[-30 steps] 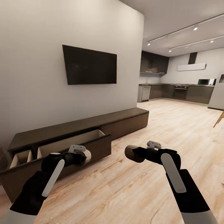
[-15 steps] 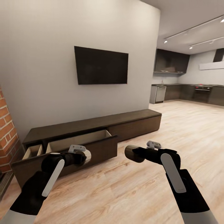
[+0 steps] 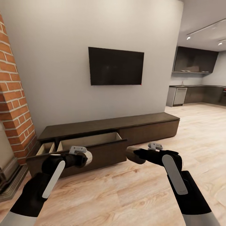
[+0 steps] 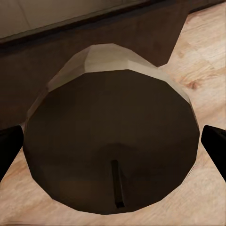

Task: Place each of the two pumpkins and all three candles from the living room inside a cabinet in the living room (use any cabinet), then make sure every cabinet is closed, and position the cauldron so it is next to a table in the living room.

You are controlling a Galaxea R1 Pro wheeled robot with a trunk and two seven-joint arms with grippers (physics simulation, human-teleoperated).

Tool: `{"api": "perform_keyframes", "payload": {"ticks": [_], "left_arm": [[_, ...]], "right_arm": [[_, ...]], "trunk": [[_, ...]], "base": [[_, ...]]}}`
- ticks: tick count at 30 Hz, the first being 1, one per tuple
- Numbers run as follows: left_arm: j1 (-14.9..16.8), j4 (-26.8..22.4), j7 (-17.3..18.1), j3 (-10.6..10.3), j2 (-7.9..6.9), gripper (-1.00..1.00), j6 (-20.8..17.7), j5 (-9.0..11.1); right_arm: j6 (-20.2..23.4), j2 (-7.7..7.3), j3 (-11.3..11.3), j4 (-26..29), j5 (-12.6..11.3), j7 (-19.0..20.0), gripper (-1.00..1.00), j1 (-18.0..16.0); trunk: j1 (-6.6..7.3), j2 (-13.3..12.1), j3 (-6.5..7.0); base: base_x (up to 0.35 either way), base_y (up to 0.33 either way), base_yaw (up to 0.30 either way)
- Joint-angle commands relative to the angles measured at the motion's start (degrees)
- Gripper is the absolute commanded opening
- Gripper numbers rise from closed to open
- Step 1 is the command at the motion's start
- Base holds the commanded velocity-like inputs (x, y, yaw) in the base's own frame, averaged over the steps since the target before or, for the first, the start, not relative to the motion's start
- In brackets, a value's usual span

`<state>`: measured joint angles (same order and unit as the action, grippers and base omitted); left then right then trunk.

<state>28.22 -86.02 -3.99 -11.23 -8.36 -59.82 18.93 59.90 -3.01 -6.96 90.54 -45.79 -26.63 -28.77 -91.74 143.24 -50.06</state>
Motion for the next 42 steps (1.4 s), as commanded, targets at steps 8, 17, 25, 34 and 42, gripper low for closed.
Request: {"api": "perform_keyframes", "payload": {"ticks": [8,17,25,34,42], "left_arm": [[0.02,-0.04,-0.40,-0.04,-0.08,-1.00,-0.19,0.40],[0.08,-0.03,-0.40,0.06,-0.01,-1.00,-0.19,0.41],[0.08,-0.03,-0.40,0.07,0.01,-1.00,-0.19,0.41],[0.08,-0.03,-0.40,0.22,-0.03,-1.00,-0.19,0.41],[0.08,-0.03,-0.40,0.32,-0.01,-1.00,-0.19,0.41]], "right_arm": [[0.10,-0.07,-0.08,0.07,-0.62,-0.62,-1.00,-0.03],[0.10,-0.07,-1.45,0.06,-0.45,-0.50,-1.00,-0.03],[0.10,-0.07,-2.74,-0.01,-0.03,-0.59,-1.00,-0.05],[0.10,-0.07,-2.78,0.06,-0.43,-0.53,-1.00,-0.06],[0.10,-0.07,-2.80,-0.05,-0.19,-0.63,-1.00,-0.06]], "trunk": [[0.72,-1.20,0.92],[2.70,-4.81,2.53],[4.45,-8.02,3.97],[6.43,-11.63,5.59],[8.19,-14.84,7.02]], "base": [[0.011,-0.012,0.288],[0.001,-0.001,0.176],[0.000,0.000,0.009],[0.000,0.000,0.000],[0.000,0.000,0.000]]}}
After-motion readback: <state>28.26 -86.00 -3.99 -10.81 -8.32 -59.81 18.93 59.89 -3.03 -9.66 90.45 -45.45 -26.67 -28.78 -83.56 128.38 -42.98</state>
